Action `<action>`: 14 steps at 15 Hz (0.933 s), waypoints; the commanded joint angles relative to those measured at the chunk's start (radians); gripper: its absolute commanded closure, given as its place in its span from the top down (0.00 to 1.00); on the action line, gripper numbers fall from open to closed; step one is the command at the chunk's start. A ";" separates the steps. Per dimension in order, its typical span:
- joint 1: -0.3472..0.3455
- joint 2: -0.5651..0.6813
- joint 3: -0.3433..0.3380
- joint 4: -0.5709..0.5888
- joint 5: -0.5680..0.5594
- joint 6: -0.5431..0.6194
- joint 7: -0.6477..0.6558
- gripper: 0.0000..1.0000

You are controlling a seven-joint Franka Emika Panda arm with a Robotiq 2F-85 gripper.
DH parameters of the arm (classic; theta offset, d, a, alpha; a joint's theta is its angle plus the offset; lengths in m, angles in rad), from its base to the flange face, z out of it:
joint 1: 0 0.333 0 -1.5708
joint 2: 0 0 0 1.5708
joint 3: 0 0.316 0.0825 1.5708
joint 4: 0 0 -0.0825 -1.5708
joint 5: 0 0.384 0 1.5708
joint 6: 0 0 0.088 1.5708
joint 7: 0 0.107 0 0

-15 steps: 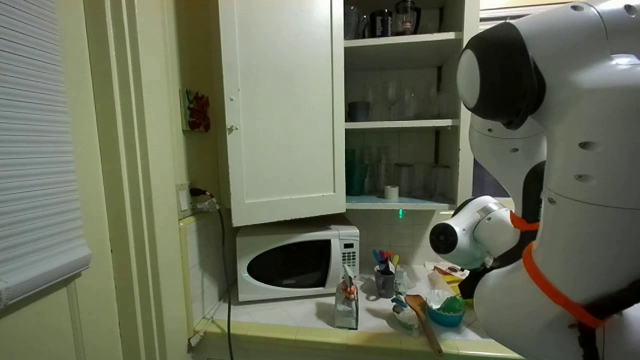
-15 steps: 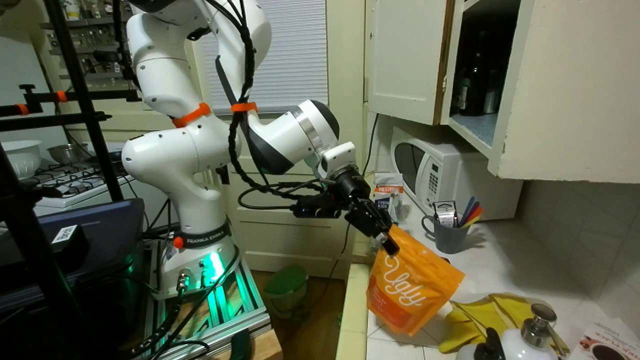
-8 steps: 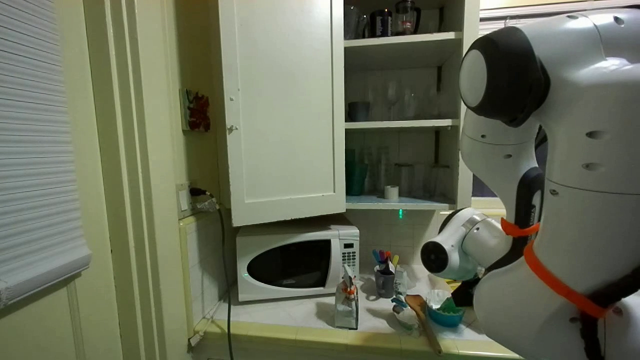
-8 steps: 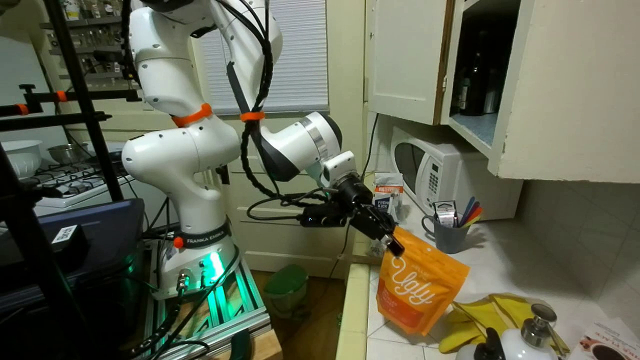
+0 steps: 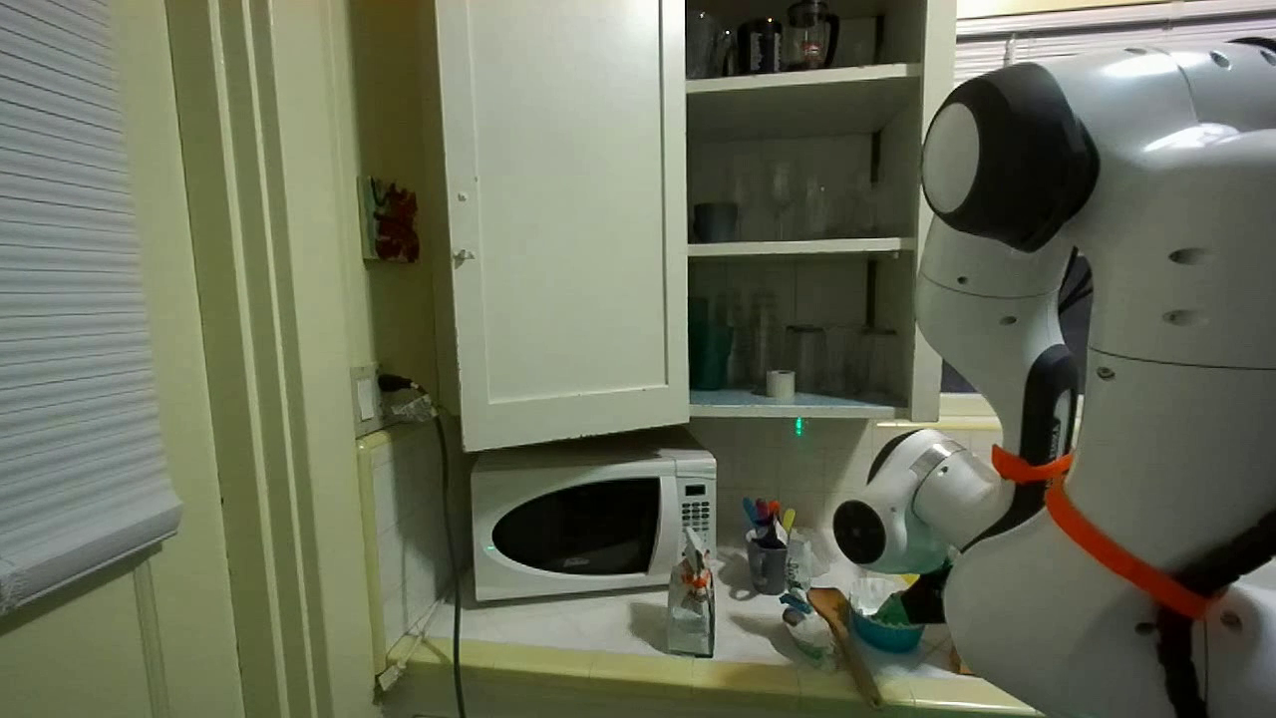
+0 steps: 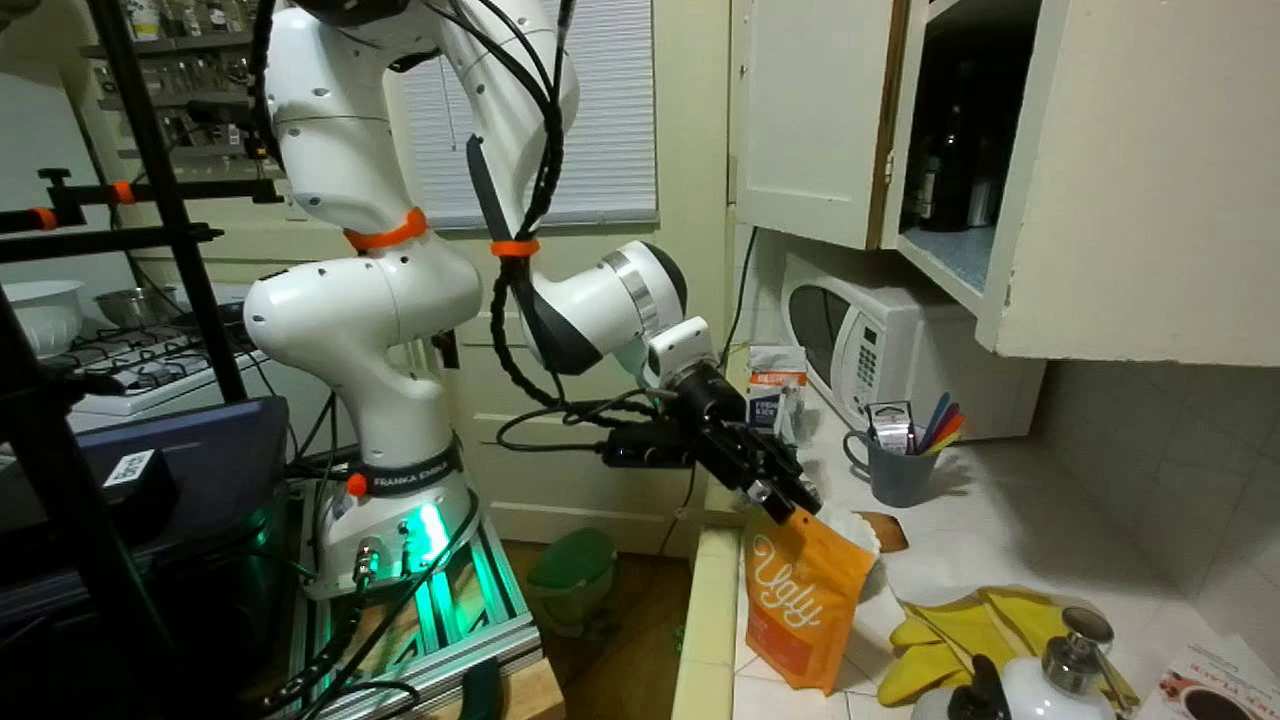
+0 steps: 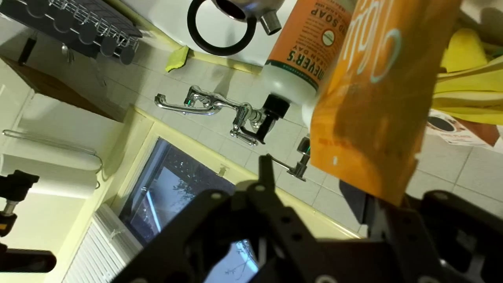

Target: Put the orange packet on the counter.

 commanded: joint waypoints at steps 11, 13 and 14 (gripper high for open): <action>0.439 -0.449 -0.701 -0.063 -0.323 0.767 -0.100 1.00; 0.452 -0.446 -0.814 0.005 -0.425 0.944 -0.158 1.00; 0.457 -0.487 -0.869 0.002 -0.467 1.029 -0.199 1.00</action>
